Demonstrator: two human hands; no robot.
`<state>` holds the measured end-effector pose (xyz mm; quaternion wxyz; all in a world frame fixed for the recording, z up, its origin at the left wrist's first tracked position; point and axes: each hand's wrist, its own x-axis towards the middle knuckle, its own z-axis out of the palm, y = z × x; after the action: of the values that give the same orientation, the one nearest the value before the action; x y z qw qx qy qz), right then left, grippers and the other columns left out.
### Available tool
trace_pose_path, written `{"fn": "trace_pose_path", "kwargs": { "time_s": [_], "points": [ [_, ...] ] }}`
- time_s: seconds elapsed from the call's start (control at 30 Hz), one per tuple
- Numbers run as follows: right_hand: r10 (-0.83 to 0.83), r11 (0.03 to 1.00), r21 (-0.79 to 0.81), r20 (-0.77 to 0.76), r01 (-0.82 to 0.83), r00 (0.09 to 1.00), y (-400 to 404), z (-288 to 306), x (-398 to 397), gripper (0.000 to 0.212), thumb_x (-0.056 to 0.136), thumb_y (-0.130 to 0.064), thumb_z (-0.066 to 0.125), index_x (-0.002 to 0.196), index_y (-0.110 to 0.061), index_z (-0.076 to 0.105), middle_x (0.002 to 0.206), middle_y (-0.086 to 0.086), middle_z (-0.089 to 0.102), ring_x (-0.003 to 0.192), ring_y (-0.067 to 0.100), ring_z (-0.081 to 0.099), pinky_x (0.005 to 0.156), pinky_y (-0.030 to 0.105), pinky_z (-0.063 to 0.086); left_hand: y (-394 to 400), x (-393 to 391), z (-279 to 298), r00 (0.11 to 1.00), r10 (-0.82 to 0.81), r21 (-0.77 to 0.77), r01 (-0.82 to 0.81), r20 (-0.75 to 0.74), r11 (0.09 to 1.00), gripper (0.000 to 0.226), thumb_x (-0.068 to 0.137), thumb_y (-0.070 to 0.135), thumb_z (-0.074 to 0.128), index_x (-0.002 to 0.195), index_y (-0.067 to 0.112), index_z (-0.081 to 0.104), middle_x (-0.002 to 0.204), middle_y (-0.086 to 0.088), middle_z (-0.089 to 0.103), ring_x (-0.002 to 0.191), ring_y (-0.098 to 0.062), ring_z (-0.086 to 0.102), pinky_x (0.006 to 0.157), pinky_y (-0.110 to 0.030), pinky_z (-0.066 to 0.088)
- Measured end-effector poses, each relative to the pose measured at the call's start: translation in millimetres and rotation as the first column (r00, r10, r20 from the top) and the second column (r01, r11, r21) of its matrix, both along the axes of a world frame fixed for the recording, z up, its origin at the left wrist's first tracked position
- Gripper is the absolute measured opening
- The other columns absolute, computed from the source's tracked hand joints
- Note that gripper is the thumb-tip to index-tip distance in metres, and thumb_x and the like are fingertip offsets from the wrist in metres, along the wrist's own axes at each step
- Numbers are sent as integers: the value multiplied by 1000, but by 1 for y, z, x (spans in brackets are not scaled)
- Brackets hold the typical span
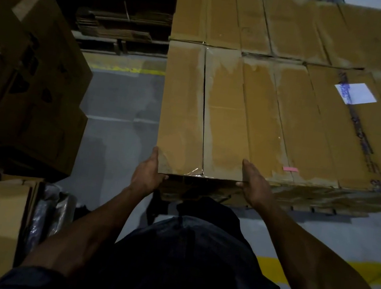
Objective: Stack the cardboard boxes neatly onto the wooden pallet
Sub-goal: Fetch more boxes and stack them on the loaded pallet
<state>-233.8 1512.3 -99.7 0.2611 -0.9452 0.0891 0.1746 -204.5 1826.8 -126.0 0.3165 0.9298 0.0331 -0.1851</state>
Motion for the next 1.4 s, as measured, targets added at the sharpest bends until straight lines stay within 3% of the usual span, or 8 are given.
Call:
{"fn": "trace_pose_path", "kwargs": {
  "time_s": [0.43, 0.63, 0.73, 0.9, 1.0, 1.13, 1.27, 1.4],
  "points": [
    [-36, 994, -101, 71, 43, 997, 8, -14, -11, 75, 94, 5, 54, 158, -13, 21, 162, 17, 23, 142, 39, 35, 113, 47, 34, -2, 0, -3, 1000, 14, -22, -14, 22, 1000, 94, 83, 19, 75, 152, 20, 12, 116, -12, 65, 101, -35, 64, 80, -37, 51],
    [-47, 992, -112, 73, 55, 996, 15, -11, -8, 75, 85, 3, 62, 153, -6, 32, 153, 22, 37, 133, 41, 43, 106, 46, 40, 3, 2, -1, 997, -23, -101, 15, -78, 995, 104, 80, 26, 77, 152, 23, 2, 124, -12, 61, 104, -35, 63, 84, -41, 53],
    [-152, 988, -33, 42, 153, 987, 22, 2, 10, 70, 85, -12, 65, 149, -5, 37, 148, 17, 41, 134, 35, 38, 108, 41, 35, 2, 13, 8, 983, -43, -246, -2, -178, 969, 111, 65, 42, 76, 146, 29, 1, 124, -4, 54, 105, -29, 60, 88, -42, 53],
    [-314, 949, 17, 7, 314, 949, 33, 1, 61, 75, 94, -34, 59, 153, -3, 25, 148, 20, 37, 135, 36, 34, 111, 42, 33, -9, 33, 14, 958, 64, -507, -204, -280, 838, 90, 63, 16, 64, 135, 29, 11, 118, -6, 45, 100, -19, 54, 85, -41, 52],
    [-380, 925, -18, -26, 379, 925, 30, -4, 92, 74, 95, -42, 57, 149, -1, 29, 145, 22, 36, 134, 38, 33, 109, 41, 32, -11, 53, 14, 943, 105, -519, -265, -317, 813, 85, 65, 17, 57, 140, 20, 15, 104, -2, 46, 86, -12, 51, 77, -36, 48],
    [-379, 923, -73, -5, 378, 925, 25, -11, 121, 62, 95, -45, 55, 138, -2, 44, 138, 19, 40, 129, 37, 37, 105, 40, 35, -18, 86, 8, 930, 232, -521, -354, -285, 777, 68, 91, 15, 63, 144, 21, 20, 110, 9, 52, 102, -16, 56, 79, -29, 50],
    [-427, 898, -73, 82, 433, 900, 29, -17, 131, 59, 94, -42, 59, 134, -1, 48, 135, 20, 44, 125, 38, 40, 105, 44, 39, -25, 113, -1, 891, 375, -518, -455, -258, 724, 65, 89, 38, 68, 142, 24, 33, 115, 9, 58, 110, -20, 60, 96, -45, 51],
    [-465, 877, -60, 144, 476, 874, 34, -22, 128, 54, 91, -39, 62, 127, 0, 52, 130, 18, 47, 121, 37, 43, 102, 45, 40, -25, 116, -7, 887, 383, -508, -462, -259, 727, 80, 73, 63, 67, 140, 32, 37, 123, 6, 61, 112, -19, 62, 97, -50, 52]
  ]
}}
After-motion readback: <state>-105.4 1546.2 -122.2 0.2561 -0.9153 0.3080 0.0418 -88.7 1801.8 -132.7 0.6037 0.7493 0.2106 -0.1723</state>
